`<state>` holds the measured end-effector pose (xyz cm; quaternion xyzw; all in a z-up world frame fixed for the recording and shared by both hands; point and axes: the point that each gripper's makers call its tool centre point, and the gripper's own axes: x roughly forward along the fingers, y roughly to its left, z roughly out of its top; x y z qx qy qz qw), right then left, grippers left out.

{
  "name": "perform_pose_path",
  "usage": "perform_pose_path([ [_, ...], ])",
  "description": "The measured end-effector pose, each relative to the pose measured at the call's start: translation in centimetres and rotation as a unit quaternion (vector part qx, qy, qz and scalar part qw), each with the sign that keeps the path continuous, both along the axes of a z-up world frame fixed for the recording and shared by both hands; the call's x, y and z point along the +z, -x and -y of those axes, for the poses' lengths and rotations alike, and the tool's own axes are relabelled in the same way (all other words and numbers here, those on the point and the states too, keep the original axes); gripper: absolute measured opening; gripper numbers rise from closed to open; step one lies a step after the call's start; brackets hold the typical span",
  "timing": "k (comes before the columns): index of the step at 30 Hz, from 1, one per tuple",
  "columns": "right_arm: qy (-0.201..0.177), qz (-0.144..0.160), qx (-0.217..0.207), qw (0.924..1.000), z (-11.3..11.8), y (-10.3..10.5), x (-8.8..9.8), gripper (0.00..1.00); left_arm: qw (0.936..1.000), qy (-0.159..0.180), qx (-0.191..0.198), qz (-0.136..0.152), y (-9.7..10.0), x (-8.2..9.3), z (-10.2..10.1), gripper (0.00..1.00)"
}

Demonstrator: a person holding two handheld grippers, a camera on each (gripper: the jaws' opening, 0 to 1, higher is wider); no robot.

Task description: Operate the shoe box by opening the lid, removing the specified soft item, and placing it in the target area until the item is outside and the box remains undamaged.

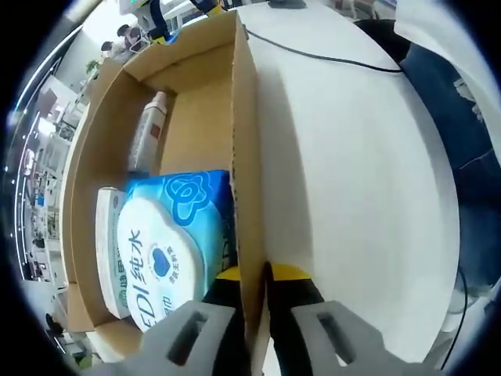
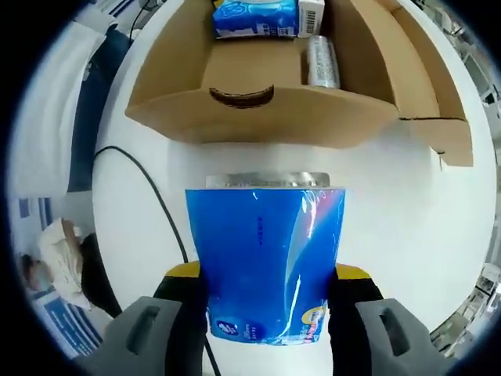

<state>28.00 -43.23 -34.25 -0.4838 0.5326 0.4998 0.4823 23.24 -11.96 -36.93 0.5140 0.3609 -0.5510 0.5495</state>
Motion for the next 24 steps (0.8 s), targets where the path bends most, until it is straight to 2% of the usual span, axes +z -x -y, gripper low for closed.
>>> perform_pose_path([
  [24,0.001,-0.005,-0.009,0.9999,-0.01,-0.23,-0.32,0.63,1.0,0.001,0.002,-0.001,-0.05,0.03,0.01,0.02],
])
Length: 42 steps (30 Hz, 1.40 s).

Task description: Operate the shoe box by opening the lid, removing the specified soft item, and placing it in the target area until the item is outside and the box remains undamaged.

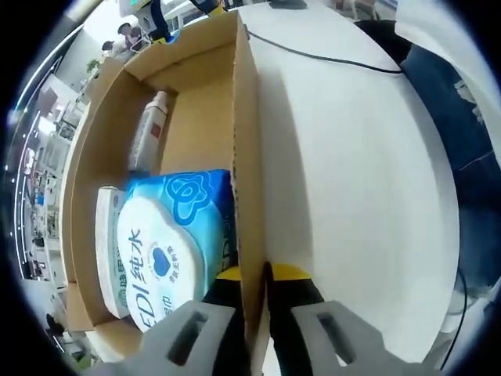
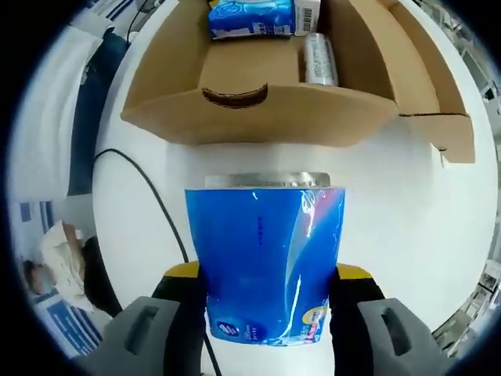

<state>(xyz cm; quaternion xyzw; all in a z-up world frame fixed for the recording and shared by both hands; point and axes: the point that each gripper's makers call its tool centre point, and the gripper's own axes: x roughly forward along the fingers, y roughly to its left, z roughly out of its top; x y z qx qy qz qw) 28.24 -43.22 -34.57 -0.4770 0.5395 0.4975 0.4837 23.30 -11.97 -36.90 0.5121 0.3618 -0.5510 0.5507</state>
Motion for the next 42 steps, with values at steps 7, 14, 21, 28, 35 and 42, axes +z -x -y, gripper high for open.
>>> perform_pose_path([
  [7,-0.005,-0.001,-0.001,1.0,-0.1,0.1,-0.2,0.65,1.0,0.001,-0.001,0.001,0.0,0.0,-0.1,0.02],
  [14,-0.008,0.003,0.0,1.0,-0.2,0.3,-0.1,0.68,1.0,0.001,-0.001,0.001,0.1,0.0,-0.1,0.02],
  [21,-0.025,0.013,-0.003,0.9996,-0.7,0.2,0.6,0.69,1.0,0.0,-0.002,-0.001,0.1,0.0,-0.1,0.02],
  [28,-0.048,0.016,-0.027,0.9984,-1.6,0.0,1.1,0.84,1.0,0.001,-0.002,0.0,0.1,0.0,-0.1,0.02],
  [35,-0.046,0.014,-0.03,0.9984,-1.3,0.2,0.8,0.91,1.0,0.001,0.0,0.001,0.0,-0.1,0.0,0.02],
  [42,-0.04,0.018,-0.043,0.9981,-0.8,0.2,0.9,0.92,1.0,0.001,0.0,0.001,-0.1,-0.1,0.1,0.02],
])
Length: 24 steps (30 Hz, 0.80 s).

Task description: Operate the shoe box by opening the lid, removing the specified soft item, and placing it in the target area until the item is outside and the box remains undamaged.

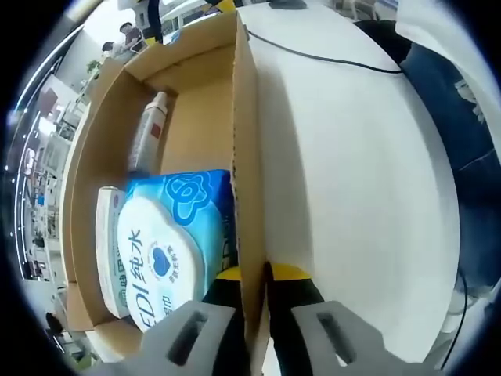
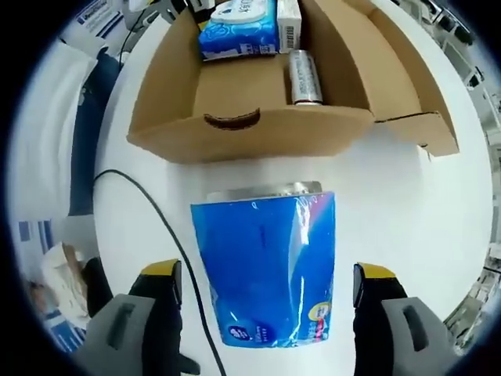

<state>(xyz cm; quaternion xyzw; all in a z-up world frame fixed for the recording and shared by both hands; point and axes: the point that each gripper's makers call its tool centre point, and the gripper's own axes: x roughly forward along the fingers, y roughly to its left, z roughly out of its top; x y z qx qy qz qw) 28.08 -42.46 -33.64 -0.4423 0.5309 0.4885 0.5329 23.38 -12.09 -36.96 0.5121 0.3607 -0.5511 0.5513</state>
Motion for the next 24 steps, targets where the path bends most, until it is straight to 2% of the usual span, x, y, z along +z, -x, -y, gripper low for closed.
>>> perform_pose_path([
  [6,-0.004,0.004,-0.012,0.9999,0.0,0.1,0.6,0.92,1.0,0.0,0.001,-0.001,0.0,0.0,0.0,0.02],
  [12,-0.03,0.03,-0.025,0.9988,-1.0,-0.1,2.4,0.9,1.0,0.002,0.001,-0.003,0.1,0.1,-0.1,0.02],
  [22,-0.032,0.061,-0.035,0.997,-1.0,-0.3,5.1,0.87,1.0,0.002,0.0,-0.003,0.1,0.1,-0.1,0.02],
  [24,-0.034,0.078,-0.031,0.9959,-1.0,-0.7,5.9,0.84,1.0,0.002,0.0,-0.003,0.1,0.1,-0.1,0.02],
])
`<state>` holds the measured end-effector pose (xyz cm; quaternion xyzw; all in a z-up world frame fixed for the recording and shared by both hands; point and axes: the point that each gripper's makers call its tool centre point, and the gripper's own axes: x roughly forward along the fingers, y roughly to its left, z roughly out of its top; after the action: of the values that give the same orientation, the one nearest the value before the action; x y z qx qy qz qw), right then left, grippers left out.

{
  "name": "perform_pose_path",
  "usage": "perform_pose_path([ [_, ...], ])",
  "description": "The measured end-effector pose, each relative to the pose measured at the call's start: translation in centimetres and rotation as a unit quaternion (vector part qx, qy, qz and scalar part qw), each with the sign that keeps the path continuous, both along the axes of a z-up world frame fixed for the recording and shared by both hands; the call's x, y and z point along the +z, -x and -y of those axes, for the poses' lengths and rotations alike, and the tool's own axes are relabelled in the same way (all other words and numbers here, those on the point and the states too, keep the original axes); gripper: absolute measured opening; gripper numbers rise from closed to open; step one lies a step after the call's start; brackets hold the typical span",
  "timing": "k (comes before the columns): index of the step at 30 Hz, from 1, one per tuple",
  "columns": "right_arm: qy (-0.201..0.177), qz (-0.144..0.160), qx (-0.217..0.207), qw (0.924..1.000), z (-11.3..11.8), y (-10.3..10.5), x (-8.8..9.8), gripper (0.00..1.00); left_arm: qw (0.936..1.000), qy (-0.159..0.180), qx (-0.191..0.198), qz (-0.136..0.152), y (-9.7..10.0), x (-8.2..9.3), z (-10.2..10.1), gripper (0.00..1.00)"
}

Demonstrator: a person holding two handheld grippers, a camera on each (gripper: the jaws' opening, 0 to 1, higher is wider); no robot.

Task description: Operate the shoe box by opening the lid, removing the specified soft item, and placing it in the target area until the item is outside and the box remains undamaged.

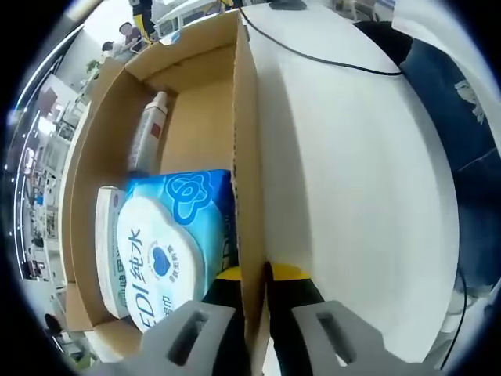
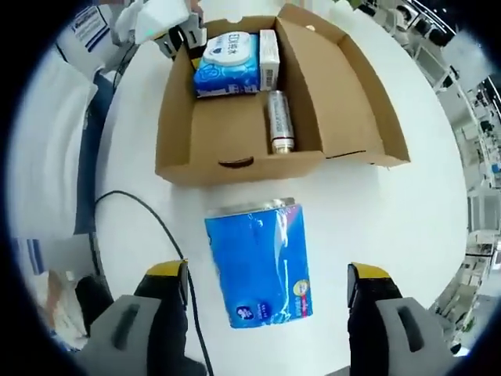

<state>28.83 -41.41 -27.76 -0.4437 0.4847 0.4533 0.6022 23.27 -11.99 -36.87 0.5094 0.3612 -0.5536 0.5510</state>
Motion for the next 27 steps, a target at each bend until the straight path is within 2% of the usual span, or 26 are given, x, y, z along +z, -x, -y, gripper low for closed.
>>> perform_pose_path([
  [3,0.0,0.042,0.029,0.9987,-0.1,-1.2,1.2,0.82,1.0,0.0,-0.001,0.0,0.0,0.0,0.0,0.02],
  [4,-0.002,0.048,0.025,0.9985,-0.1,-1.4,1.5,0.79,1.0,0.0,-0.001,0.0,0.0,0.0,0.0,0.02],
  [7,-0.006,0.045,0.004,0.999,-0.2,-1.4,2.4,0.78,1.0,0.0,-0.001,0.0,0.0,0.0,0.0,0.02],
  [12,-0.015,0.062,0.005,0.9979,-1.1,-1.7,3.9,0.78,1.0,0.0,-0.001,-0.001,0.0,0.1,0.0,0.02],
  [18,-0.043,0.072,-0.011,0.9965,-3.4,-1.9,6.3,0.77,1.0,0.001,0.0,-0.001,0.1,0.1,0.0,0.02],
  [21,-0.045,0.062,-0.02,0.9969,-3.9,-1.5,6.6,0.75,1.0,0.002,0.003,-0.003,0.1,0.1,0.0,0.02],
  [23,-0.048,0.074,-0.026,0.9958,-4.5,-1.8,7.2,0.76,1.0,0.002,0.004,-0.003,0.1,0.1,0.0,0.02],
  [27,-0.055,0.073,-0.032,0.9953,-5.4,-1.6,7.7,0.71,1.0,0.005,0.006,-0.003,0.1,0.2,0.0,0.02],
])
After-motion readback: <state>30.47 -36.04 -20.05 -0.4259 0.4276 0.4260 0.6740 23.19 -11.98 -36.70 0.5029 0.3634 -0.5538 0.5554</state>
